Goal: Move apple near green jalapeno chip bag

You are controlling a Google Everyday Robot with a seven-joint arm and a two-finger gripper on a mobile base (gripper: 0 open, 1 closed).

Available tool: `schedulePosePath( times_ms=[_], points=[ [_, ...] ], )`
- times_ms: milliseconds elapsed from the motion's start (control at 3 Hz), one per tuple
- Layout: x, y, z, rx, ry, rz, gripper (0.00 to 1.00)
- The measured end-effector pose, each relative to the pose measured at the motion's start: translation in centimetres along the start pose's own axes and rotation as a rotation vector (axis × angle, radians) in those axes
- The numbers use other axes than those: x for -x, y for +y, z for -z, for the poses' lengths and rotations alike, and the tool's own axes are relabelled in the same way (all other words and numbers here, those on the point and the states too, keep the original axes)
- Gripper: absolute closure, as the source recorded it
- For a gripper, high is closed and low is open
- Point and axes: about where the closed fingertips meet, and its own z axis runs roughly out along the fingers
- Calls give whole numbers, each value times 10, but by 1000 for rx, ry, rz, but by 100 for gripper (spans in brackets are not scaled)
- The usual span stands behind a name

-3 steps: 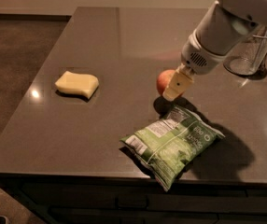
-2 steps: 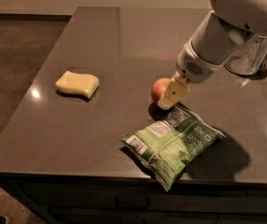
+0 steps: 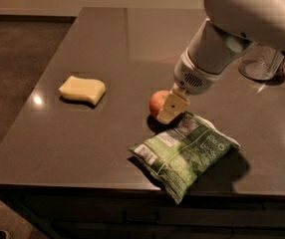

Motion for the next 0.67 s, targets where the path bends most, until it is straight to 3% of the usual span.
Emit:
schedulePosePath(
  times_ms=[667],
  points=[
    [5, 1, -10, -7, 17, 14, 60]
  ],
)
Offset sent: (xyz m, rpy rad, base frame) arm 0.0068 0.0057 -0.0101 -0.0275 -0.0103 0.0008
